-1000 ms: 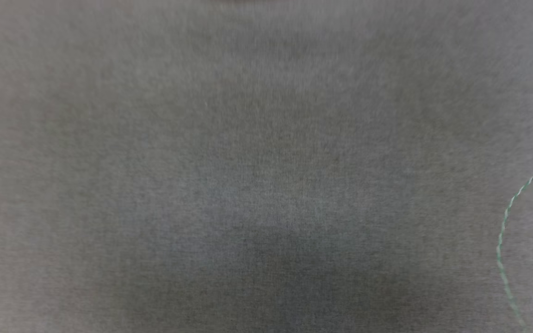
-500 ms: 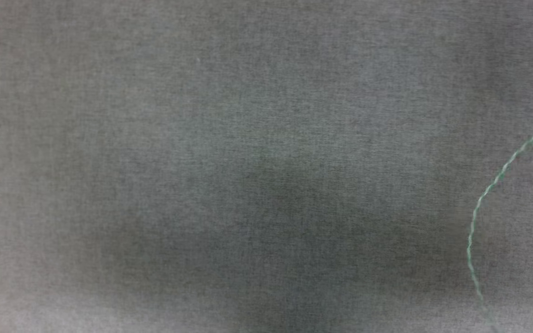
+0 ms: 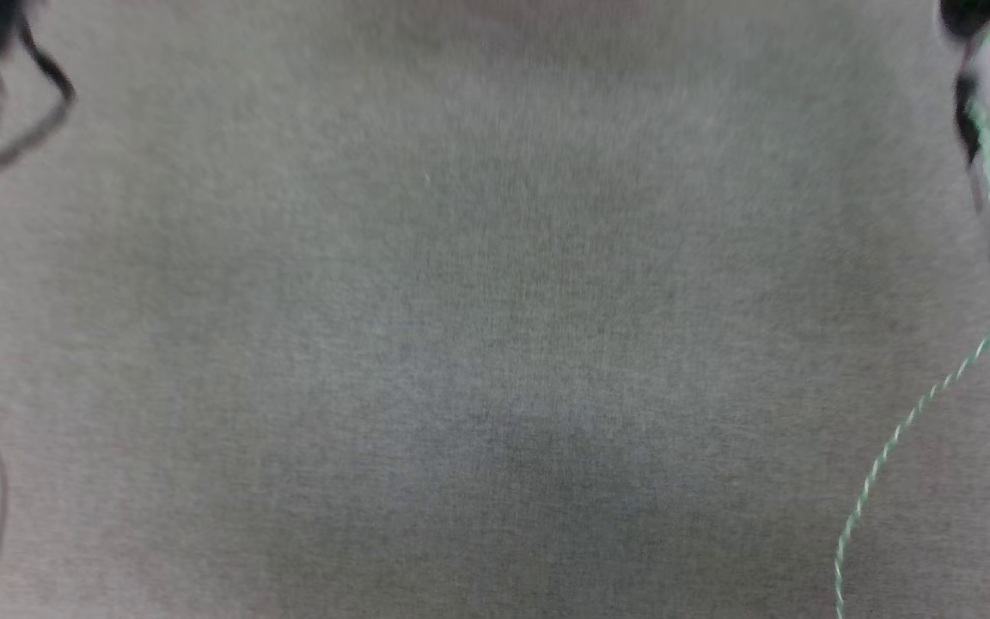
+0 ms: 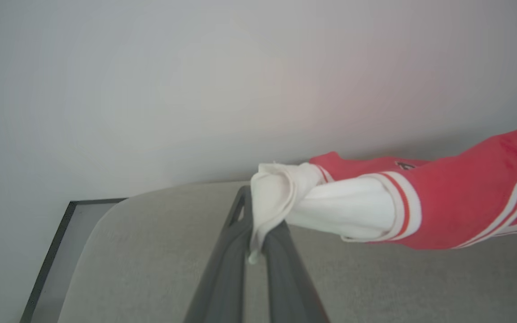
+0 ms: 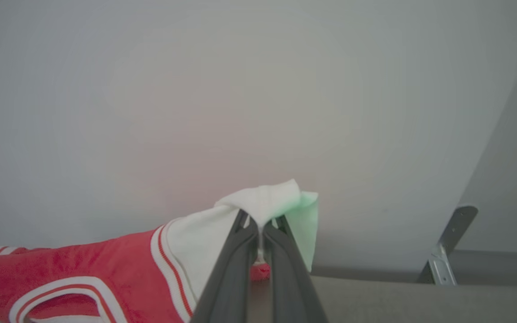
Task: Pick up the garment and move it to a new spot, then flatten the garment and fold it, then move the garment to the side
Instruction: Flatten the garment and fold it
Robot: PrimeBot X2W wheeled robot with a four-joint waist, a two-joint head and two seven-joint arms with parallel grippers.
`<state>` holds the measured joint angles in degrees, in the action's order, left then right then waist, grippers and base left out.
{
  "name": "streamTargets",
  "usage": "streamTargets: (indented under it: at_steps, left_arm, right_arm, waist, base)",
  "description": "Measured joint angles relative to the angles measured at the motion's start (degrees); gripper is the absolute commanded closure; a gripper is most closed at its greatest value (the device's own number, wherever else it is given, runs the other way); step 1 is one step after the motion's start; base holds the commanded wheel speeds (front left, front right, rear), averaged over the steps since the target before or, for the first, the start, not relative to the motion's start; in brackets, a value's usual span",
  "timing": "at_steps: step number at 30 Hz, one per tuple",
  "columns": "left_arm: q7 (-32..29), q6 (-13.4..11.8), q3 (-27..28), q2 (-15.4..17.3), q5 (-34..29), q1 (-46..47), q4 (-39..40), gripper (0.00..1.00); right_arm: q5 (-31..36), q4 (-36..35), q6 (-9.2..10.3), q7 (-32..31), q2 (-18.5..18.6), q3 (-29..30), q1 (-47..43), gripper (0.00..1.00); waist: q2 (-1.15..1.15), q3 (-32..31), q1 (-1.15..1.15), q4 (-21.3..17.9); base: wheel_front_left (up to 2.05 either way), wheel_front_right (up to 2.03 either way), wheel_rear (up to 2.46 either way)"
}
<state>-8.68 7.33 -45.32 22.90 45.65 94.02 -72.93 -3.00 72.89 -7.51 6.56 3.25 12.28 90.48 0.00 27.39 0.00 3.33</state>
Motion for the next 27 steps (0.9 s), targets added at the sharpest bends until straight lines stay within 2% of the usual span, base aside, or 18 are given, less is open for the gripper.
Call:
streamTargets:
  at_steps: [5,11,14,18,21,25,27]
  left_arm:
    - [-4.41,0.07,-1.12,0.89,2.44,-7.93,2.38,1.0]
    - [-7.46,0.16,-2.66,4.53,5.89,-17.94,7.97,1.0]
    - [-8.48,0.16,-3.22,6.15,7.77,-23.18,11.24,1.0]
    - [-8.67,0.19,-4.21,7.9,9.01,-30.39,15.62,1.0]
    - [-9.13,0.02,-4.32,8.43,10.46,-36.18,19.01,1.0]
    - [-8.38,-2.58,-3.99,9.92,12.17,-43.01,25.57,1.0]
    - [-8.11,-3.93,-3.98,10.99,12.69,-46.69,29.2,1.0]
  right_arm:
    - [-6.33,0.47,0.0,-8.32,1.98,-5.24,-7.32,1.0]
    - [-15.63,-2.33,-0.01,-21.8,3.33,-12.1,-18.31,1.0]
    - [-21.21,-10.02,0.0,-26.86,5.88,-17.22,-25.46,1.0]
    - [-28.44,-23.53,-0.02,-31.82,12.15,-23.54,-38.65,1.0]
    - [-33.27,-33.43,-0.02,-35.11,16.59,-25.18,-48.77,1.0]
    - [-37.55,-44.55,-0.02,-39.18,20.54,-23.54,-60.47,1.0]
    - [-38.93,-49.07,-0.02,-41.42,21.18,-22.03,-65.48,1.0]
  waist:
    - [0.0,-6.89,0.0,-0.07]
    - [0.0,-14.63,0.0,0.02]
    - [0.0,-18.07,0.0,0.12]
    - [0.0,-21.96,0.0,0.45]
    - [0.0,-24.22,0.0,0.83]
    - [0.0,-26.02,0.0,1.6]
    - [0.0,-26.34,0.0,2.05]
  base:
    - [0.0,0.0,0.0]
    - [0.0,0.0,0.0]
    - [0.0,0.0,0.0]
    - [0.0,0.0,0.0]
    - [0.0,0.0,0.0]
    - [0.0,0.0,0.0]
    - [0.0,0.0,0.0]
